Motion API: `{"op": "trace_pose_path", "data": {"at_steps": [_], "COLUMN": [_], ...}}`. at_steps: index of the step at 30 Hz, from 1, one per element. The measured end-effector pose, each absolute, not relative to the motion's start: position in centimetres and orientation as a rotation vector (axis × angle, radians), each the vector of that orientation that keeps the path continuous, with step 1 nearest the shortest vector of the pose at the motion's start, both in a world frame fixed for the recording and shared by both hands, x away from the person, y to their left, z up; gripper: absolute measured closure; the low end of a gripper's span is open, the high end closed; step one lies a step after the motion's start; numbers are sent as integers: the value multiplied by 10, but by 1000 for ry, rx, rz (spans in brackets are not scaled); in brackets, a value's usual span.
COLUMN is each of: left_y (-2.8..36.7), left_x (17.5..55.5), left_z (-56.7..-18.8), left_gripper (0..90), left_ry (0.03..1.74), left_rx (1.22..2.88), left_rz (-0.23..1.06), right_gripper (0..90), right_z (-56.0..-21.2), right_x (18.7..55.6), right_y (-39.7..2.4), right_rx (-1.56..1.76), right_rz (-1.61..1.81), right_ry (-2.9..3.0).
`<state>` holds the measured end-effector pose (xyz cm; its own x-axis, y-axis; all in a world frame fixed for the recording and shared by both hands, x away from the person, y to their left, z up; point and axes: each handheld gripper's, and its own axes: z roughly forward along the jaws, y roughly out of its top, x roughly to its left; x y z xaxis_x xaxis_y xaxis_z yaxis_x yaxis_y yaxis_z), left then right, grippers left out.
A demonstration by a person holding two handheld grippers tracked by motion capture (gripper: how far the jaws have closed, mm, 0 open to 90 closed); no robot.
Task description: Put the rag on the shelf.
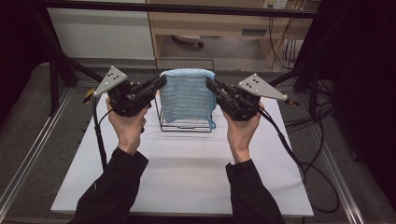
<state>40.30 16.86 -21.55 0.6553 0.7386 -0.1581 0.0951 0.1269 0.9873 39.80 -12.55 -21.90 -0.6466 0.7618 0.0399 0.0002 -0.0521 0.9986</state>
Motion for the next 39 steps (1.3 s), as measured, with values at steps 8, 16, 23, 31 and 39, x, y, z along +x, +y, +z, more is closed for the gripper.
{"op": "trace_pose_path", "data": {"at_steps": [8, 16, 23, 31, 39], "left_y": [173, 175, 177, 178, 177], "left_x": [407, 412, 420, 430, 440], "left_z": [-198, -182, -175, -166, -156], "left_gripper": [803, 803, 804, 803, 803], "left_ry": [752, 744, 746, 754, 758], "left_rx": [1349, 1327, 1309, 1292, 1273], "left_rz": [553, 583, 586, 595, 597], "right_gripper": [815, 815, 816, 816, 817], "right_z": [-200, -183, -174, -162, -154], "right_x": [403, 412, 420, 431, 443], "right_y": [-120, -114, -111, -108, -106], "right_rx": [788, 776, 769, 760, 771], "right_rz": [1750, 1759, 1752, 1746, 1757], "right_ry": [1642, 1616, 1600, 1590, 1570]}}
